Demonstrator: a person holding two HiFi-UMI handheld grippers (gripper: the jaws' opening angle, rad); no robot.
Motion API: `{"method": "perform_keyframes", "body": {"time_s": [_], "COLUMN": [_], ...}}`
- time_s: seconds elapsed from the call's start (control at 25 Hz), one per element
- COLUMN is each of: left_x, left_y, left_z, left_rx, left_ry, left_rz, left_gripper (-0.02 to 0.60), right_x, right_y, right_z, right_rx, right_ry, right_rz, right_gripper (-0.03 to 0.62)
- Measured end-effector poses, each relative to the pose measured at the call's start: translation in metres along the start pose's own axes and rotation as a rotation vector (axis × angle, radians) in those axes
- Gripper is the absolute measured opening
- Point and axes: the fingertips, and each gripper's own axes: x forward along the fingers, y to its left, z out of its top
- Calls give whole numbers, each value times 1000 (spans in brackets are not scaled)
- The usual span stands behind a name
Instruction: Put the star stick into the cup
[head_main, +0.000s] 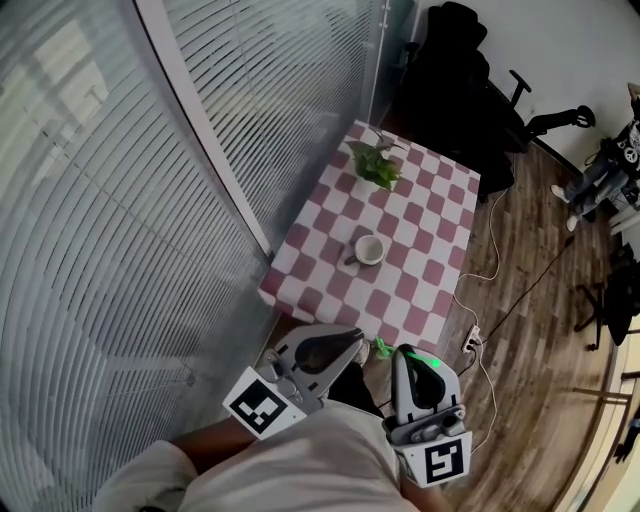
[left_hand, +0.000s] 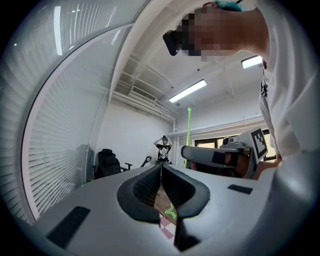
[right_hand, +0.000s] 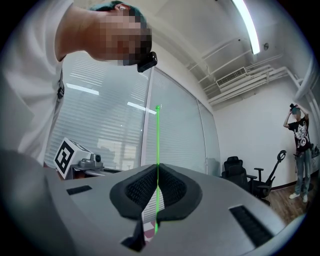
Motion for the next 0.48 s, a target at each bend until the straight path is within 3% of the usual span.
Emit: {"method": "perform_keyframes", "body": {"time_s": [0.48], "left_x": [61], "left_y": [18], "left_z": [1], "left_rx": [7], "left_ry": [5], "left_rz": [8], "left_gripper": [37], "right_x": [23], "right_y": [-58], "right_z": [-3], "right_rx": [5], "right_ry": [-2], "right_rz": [24], "right_gripper": [32]}}
